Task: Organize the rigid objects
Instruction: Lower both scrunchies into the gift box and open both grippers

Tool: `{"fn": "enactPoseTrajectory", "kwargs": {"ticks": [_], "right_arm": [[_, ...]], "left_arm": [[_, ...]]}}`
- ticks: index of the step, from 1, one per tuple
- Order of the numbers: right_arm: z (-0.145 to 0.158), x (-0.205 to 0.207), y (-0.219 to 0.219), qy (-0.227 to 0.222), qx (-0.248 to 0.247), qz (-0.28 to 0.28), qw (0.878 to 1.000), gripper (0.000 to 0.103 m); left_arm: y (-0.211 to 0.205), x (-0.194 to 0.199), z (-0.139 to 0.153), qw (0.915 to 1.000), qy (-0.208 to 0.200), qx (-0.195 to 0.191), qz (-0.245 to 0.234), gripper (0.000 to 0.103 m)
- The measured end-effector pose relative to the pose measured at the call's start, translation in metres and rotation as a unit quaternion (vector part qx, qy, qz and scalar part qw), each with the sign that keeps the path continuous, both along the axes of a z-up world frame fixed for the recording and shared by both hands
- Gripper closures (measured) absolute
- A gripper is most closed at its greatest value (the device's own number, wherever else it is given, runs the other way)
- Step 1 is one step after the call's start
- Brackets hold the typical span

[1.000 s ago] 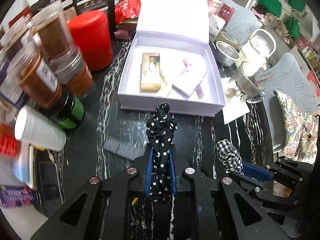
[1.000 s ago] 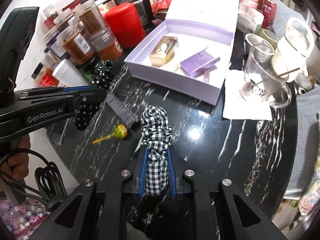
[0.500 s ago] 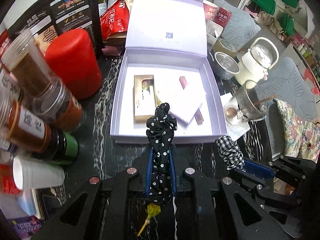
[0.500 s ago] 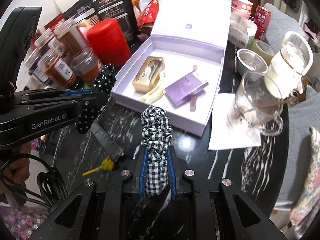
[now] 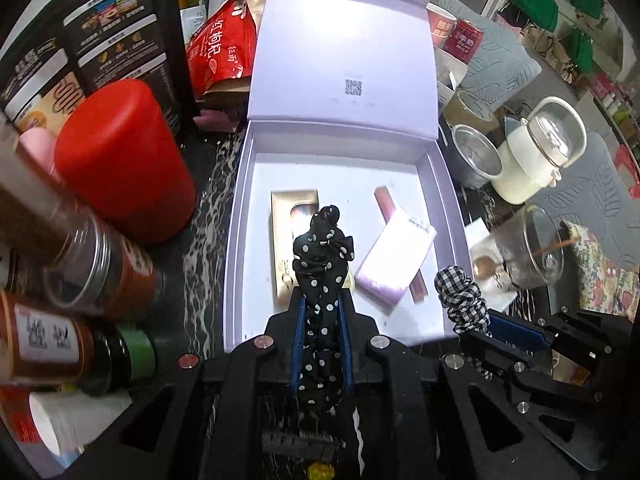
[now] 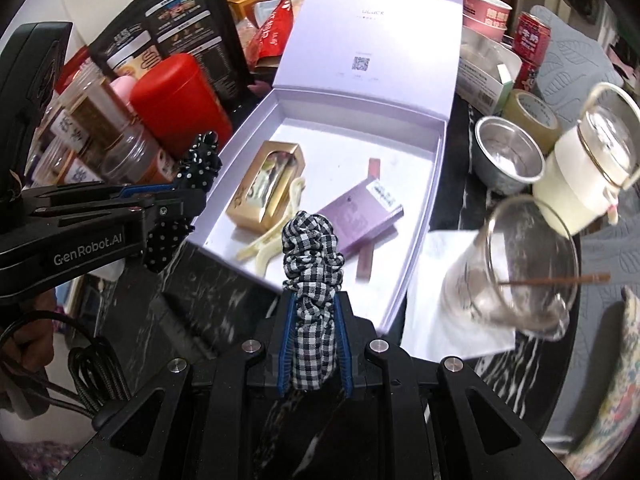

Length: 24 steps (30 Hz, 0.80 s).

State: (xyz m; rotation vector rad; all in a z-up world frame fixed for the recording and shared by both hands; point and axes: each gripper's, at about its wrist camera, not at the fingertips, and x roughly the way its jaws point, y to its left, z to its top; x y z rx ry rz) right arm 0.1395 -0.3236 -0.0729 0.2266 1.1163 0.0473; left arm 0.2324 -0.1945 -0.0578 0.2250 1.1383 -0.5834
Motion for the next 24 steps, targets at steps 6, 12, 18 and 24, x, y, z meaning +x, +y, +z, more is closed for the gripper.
{"fn": "enactPoseTrajectory", "kwargs": {"ticks": [6,12,18,24], "right_arm": [[-0.005,0.025,-0.006,0.0,-0.003,0.001,1.0,0.084],[-0.013,0.052,-0.012,0.003,-0.004,-0.011,1.0,0.084],[-0.023,0.072,-0.021,0.005,-0.01,-0.024,1.0,0.084],[-0.032,0.084,-0.028,0.013,-0.008,-0.045,0.999,0.084]], "left_arm": [[-0.011,0.023,-0.006,1.0,-0.005,0.001,0.0,0.088],[-0.022,0.043,-0.015,1.0,-0.004,0.005,-0.004,0.088],[-0.037,0.057,-0.027,0.9998,-0.002,0.015,-0.015,0.088],[-0.049,0.068,-0.039,0.9992,-0.004,0.031,-0.024,0.088]]}}
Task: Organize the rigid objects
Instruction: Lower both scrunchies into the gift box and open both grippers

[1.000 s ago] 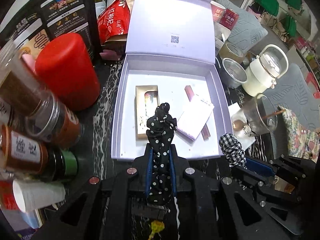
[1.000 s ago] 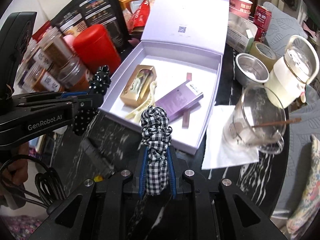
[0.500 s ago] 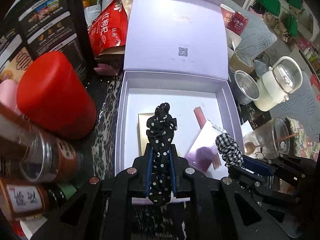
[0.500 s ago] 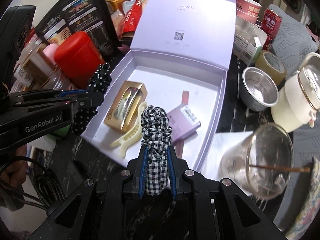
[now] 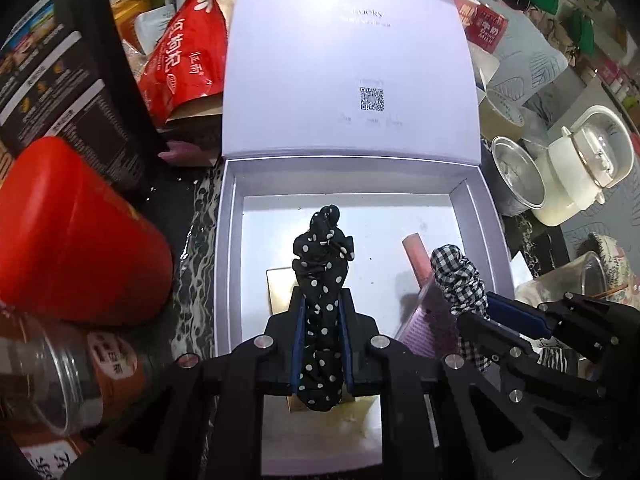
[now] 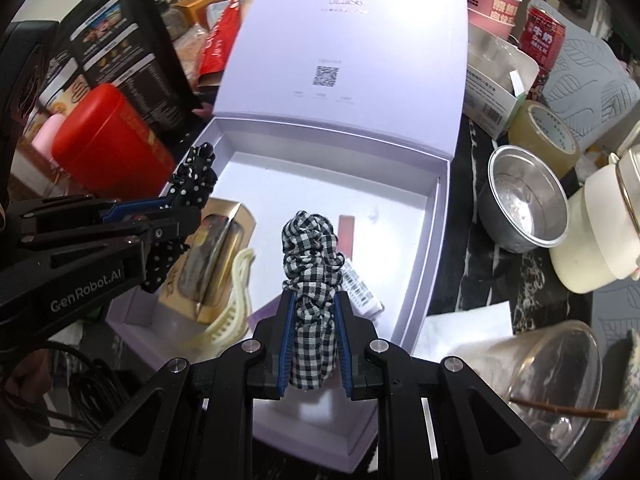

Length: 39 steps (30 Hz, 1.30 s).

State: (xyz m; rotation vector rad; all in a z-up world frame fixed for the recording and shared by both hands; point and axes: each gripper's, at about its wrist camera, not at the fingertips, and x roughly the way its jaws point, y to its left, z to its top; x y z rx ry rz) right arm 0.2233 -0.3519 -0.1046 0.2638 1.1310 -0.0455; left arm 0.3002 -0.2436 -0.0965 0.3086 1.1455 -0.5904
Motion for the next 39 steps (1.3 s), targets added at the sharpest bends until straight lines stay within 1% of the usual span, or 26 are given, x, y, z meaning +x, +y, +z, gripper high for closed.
{"fn": "enactPoseTrajectory", "kwargs": {"ticks": [2,8,10,15,17,18,19,22,24,31,36,37,38,39], "right_arm": [[-0.003,0.003,-0.003,0.003,0.002,-0.006,1.0,0.084],[-0.011,0.009,-0.008,0.007,0.002,-0.015,1.0,0.084],[-0.012,0.01,-0.008,0.009,-0.002,-0.015,1.0,0.081],[-0.012,0.01,-0.008,0.008,-0.016,-0.017,1.0,0.081],[-0.01,0.009,-0.01,0.01,-0.019,-0.016,1.0,0.076],[-0.009,0.008,-0.01,0.011,-0.022,-0.018,1.0,0.068],[-0.007,0.008,-0.01,0.011,-0.026,-0.019,0.999,0.061],[0.001,0.004,-0.012,0.005,-0.036,-0.021,0.999,0.058],[0.006,0.0,-0.014,0.004,-0.042,-0.025,0.999,0.054],[0.027,-0.014,-0.023,-0.007,-0.044,-0.046,0.998,0.054],[0.047,-0.024,-0.026,-0.023,-0.048,-0.053,0.997,0.054],[0.05,-0.026,-0.026,-0.026,-0.05,-0.053,0.997,0.054],[0.054,-0.028,-0.026,-0.03,-0.051,-0.054,0.997,0.054],[0.056,-0.029,-0.026,-0.03,-0.052,-0.056,0.997,0.054]], "left_arm": [[-0.004,0.004,-0.004,1.0,-0.001,0.007,0.001,0.088],[-0.009,0.009,-0.011,0.9999,-0.001,0.012,0.006,0.088],[-0.009,0.01,-0.01,0.9999,-0.004,0.011,0.009,0.088],[-0.011,0.01,-0.012,0.9999,0.001,0.013,0.011,0.088],[-0.011,0.009,-0.012,0.9998,0.003,0.014,0.013,0.088],[-0.011,0.008,-0.011,0.9998,0.005,0.015,0.014,0.088],[-0.011,0.008,-0.01,0.9998,0.006,0.015,0.013,0.088],[-0.01,0.005,-0.008,0.9995,0.006,0.023,0.018,0.087],[-0.01,0.005,-0.007,0.9993,0.009,0.029,0.022,0.087],[-0.005,-0.002,0.007,0.9991,0.024,0.009,0.034,0.085],[-0.002,-0.011,0.024,0.9994,0.01,0.002,0.033,0.085],[-0.001,-0.012,0.026,0.9994,0.007,0.002,0.033,0.084],[-0.001,-0.013,0.028,0.9994,0.005,0.002,0.035,0.076],[-0.001,-0.014,0.03,0.9993,0.004,0.003,0.036,0.065]]}}
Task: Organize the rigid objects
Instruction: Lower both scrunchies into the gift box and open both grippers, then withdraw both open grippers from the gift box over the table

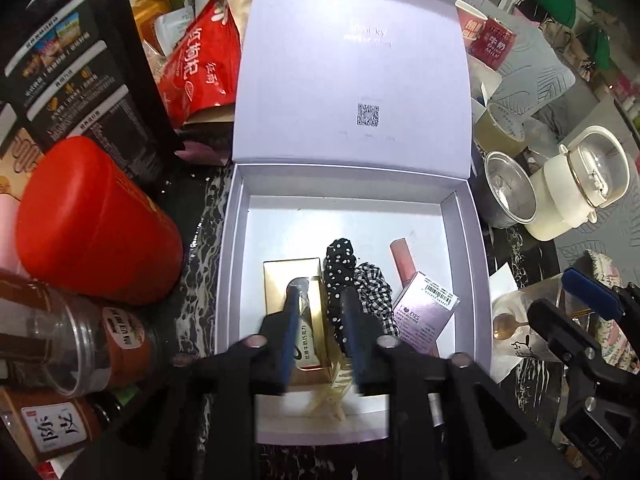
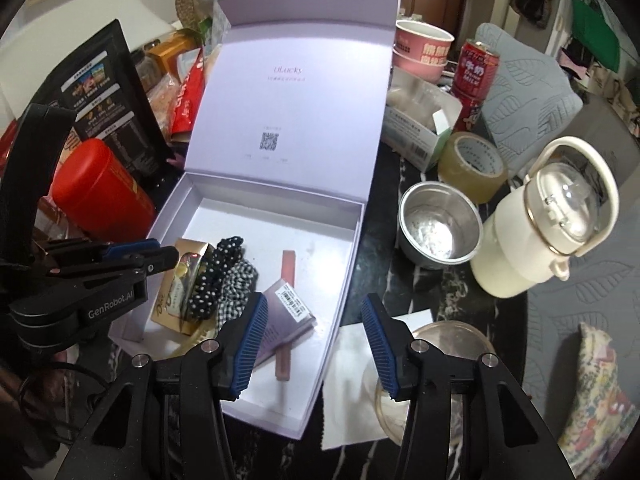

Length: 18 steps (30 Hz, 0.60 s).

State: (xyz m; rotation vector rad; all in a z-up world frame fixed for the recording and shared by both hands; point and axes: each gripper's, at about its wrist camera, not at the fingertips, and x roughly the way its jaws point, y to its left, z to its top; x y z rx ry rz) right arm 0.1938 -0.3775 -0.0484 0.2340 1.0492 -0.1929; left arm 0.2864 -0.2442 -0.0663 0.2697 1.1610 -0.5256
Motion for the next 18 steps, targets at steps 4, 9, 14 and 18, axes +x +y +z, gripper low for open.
{"fn": "enactPoseTrajectory", "kwargs": {"ticks": [4,9,14,18], "right_arm": [[0.009,-0.009,0.002,-0.005,-0.003,-0.005,1.0,0.054],[0.019,-0.018,0.005,-0.012,-0.005,-0.009,1.0,0.054],[0.029,-0.024,0.009,-0.018,-0.01,-0.007,1.0,0.054],[0.038,-0.031,0.015,-0.027,-0.013,-0.004,1.0,0.054]], "left_arm": [[0.005,-0.003,0.01,0.9998,-0.007,-0.016,0.004,0.0],[0.011,-0.009,0.021,0.9998,-0.011,-0.015,0.005,0.0],[0.02,-0.018,0.036,0.9995,-0.022,-0.021,0.007,0.0],[0.032,-0.028,0.048,0.9991,-0.032,-0.024,0.012,0.0]]}}
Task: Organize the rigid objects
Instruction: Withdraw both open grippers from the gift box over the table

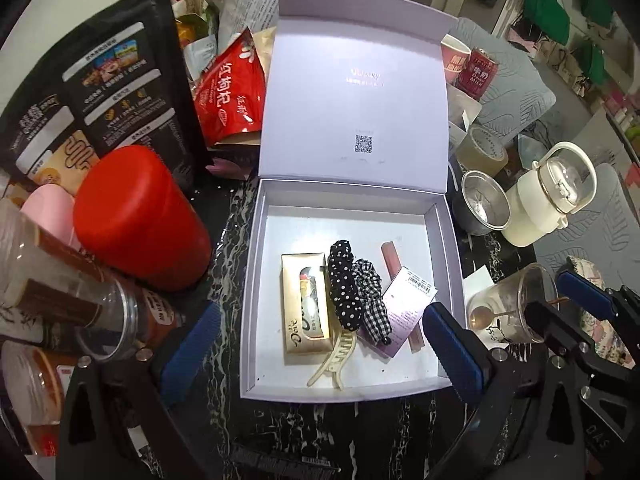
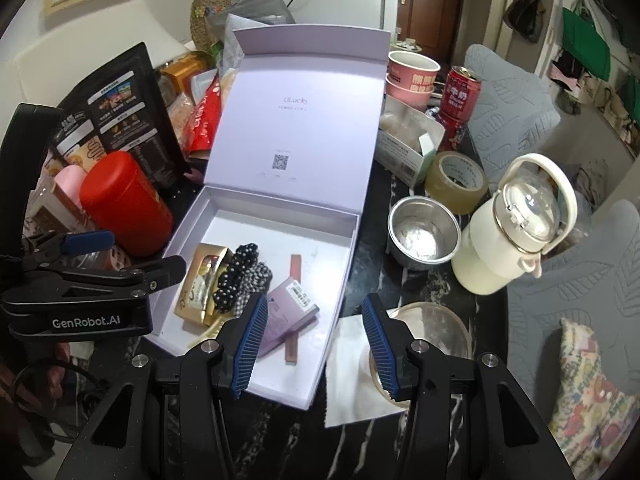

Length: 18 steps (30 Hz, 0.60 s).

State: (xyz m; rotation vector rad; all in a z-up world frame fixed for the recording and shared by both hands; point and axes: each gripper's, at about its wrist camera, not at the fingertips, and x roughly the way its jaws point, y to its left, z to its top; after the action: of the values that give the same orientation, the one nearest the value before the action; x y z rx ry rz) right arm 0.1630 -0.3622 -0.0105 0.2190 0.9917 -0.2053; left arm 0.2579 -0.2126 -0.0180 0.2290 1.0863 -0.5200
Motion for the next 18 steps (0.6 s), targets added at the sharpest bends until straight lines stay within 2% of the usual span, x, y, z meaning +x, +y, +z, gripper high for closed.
{"fn": "enactPoseTrajectory", "kwargs": {"ticks": [8,12,18], "right_arm": [[0.02,-0.011,0.021,-0.022,0.002,0.02,1.0,0.051],[0.03,-0.018,0.033,-0.033,0.004,0.027,0.999,0.044],[0.041,-0.03,0.053,-0.046,0.006,0.046,0.998,0.041]], "left_arm": [[0.036,-0.027,0.019,0.9993,-0.025,0.004,0.026,0.0],[0.054,-0.039,0.029,0.9984,-0.037,0.005,0.043,0.0],[0.083,-0.056,0.041,0.9964,-0.046,-0.004,0.071,0.0]]}}
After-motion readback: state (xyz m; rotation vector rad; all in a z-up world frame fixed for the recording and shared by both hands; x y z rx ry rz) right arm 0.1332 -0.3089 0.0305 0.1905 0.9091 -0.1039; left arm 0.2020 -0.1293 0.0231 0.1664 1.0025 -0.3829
